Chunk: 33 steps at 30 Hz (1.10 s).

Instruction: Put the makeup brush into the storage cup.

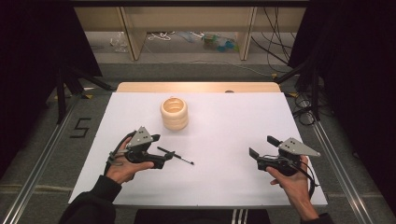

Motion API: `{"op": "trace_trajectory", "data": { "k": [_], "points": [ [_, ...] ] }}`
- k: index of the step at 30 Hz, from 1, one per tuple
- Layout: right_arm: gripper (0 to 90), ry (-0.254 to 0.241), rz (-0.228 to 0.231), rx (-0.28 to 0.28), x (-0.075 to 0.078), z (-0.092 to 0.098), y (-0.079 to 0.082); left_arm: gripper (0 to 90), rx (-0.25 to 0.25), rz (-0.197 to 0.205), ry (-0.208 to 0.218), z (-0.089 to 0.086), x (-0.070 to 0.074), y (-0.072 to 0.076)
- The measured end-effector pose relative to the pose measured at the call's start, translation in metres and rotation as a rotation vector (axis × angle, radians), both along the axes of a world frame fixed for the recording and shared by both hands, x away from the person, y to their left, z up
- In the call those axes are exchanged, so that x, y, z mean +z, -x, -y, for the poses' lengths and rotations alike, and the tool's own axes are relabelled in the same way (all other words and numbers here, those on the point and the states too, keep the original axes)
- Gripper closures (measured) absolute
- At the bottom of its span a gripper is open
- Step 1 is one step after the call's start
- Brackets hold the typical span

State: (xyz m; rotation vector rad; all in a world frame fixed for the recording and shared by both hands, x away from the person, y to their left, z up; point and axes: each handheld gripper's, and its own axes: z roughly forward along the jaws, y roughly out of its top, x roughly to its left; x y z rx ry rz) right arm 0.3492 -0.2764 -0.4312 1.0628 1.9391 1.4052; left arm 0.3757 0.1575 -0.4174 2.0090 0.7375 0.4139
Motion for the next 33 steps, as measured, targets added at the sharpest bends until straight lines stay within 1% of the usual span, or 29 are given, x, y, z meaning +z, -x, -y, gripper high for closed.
{"op": "trace_trajectory", "data": {
  "k": [1,2,3,5,6,7,8,9,10,11,12,13,14,15,16,17,18,21,22,23,24,25,26,27,29,30,31,32,33],
  "points": [
    [15.8,0.000,0.000,0.000,0.000,0.000,0.000,16.8,0.000,0.000,0.000,0.000,0.000,0.000],
    [15.8,-0.014,-0.003,0.005,0.000,0.000,0.000,16.8,-0.024,-0.016,-0.049,0.003,-0.002,-0.005],
    [15.8,-0.014,-0.002,0.004,0.000,0.000,0.000,16.9,-0.024,-0.016,-0.049,0.003,-0.002,-0.005],
    [15.8,-0.015,-0.002,0.005,0.000,0.000,0.000,17.1,-0.044,-0.025,-0.075,0.007,-0.005,-0.011],
    [15.8,-0.015,-0.002,0.005,0.000,0.000,0.000,17.1,-0.044,-0.025,-0.075,0.007,-0.005,-0.011],
    [16.0,-0.014,-0.003,0.008,0.000,0.000,0.000,17.0,-0.047,-0.046,-0.092,0.010,-0.007,-0.015],
    [16.1,-0.014,-0.002,0.009,-0.001,0.000,-0.001,17.0,-0.058,-0.054,-0.103,0.011,-0.008,-0.017],
    [16.1,-0.014,-0.003,0.010,-0.001,0.000,-0.001,17.0,-0.058,-0.054,-0.103,0.011,-0.008,-0.017],
    [16.1,-0.014,-0.003,0.010,-0.001,0.000,-0.001,17.0,-0.068,-0.063,-0.108,0.013,-0.009,-0.019],
    [16.1,-0.015,-0.005,0.011,-0.001,0.000,-0.001,16.8,-0.088,-0.072,-0.151,0.015,-0.010,-0.024],
    [16.1,-0.015,-0.005,0.011,-0.001,0.000,-0.001,16.5,-0.088,-0.072,-0.151,0.015,-0.010,-0.024],
    [16.1,0.014,-0.022,0.007,0.001,0.002,0.001,16.5,-0.092,-0.077,-0.162,0.016,-0.010,-0.025],
    [16.2,-0.002,-0.007,0.006,0.000,0.001,0.000,16.2,-0.099,-0.089,-0.175,0.018,-0.010,-0.027],
    [16.2,0.001,-0.007,0.004,0.000,0.001,0.000,16.3,-0.105,-0.086,-0.191,0.018,-0.008,-0.030],
    [16.2,0.001,-0.007,0.004,0.000,0.001,0.000,16.3,-0.112,-0.085,-0.194,0.019,-0.006,-0.032],
    [16.2,-0.006,-0.012,0.002,0.000,0.000,0.000,16.4,-0.114,-0.087,-0.209,0.019,-0.004,-0.035],
    [16.2,-0.004,-0.005,0.004,-0.001,0.000,0.000,16.4,-0.117,-0.097,-0.203,0.020,-0.003,-0.035],
    [16.4,-0.002,0.004,0.008,-0.001,0.001,-0.001,16.5,-0.135,-0.106,-0.235,0.021,-0.001,-0.042],
    [16.4,-0.007,-0.005,0.010,-0.001,0.001,-0.001,16.9,-0.137,-0.114,-0.241,0.021,-0.001,-0.042],
    [16.4,-0.012,-0.014,0.009,0.000,0.001,0.000,17.6,-0.149,-0.119,-0.257,0.022,-0.002,-0.044],
    [16.4,-0.011,-0.011,0.009,0.000,0.001,0.000,17.7,-0.159,-0.122,-0.269,0.023,-0.003,-0.045],
    [16.4,-0.011,-0.011,0.009,0.000,0.001,0.000,17.7,-0.172,-0.132,-0.295,0.024,-0.003,-0.047],
    [16.5,-0.008,-0.016,0.010,0.000,0.001,0.000,17.7,-0.182,-0.132,-0.303,0.025,-0.005,-0.048],
    [16.5,0.001,-0.013,0.012,-0.001,0.001,-0.001,18.3,-0.202,-0.144,-0.321,0.027,-0.007,-0.050],
    [16.5,0.000,-0.015,0.014,-0.001,0.001,-0.001,19.3,-0.202,-0.145,-0.325,0.029,-0.009,-0.051],
    [16.5,0.000,-0.015,0.014,-0.001,0.001,-0.001,19.3,-0.227,-0.145,-0.353,0.029,-0.009,-0.053],
    [16.6,-0.002,-0.013,0.015,-0.001,0.001,-0.001,19.5,-0.217,-0.157,-0.337,0.031,-0.011,-0.053],
    [16.6,-0.001,-0.017,0.019,-0.001,0.001,-0.001,19.9,-0.231,-0.160,-0.353,0.031,-0.011,-0.054],
    [16.6,-0.001,-0.018,0.019,-0.001,0.001,-0.001,20.1,-0.238,-0.168,-0.356,0.032,-0.012,-0.055]
  ]
}}
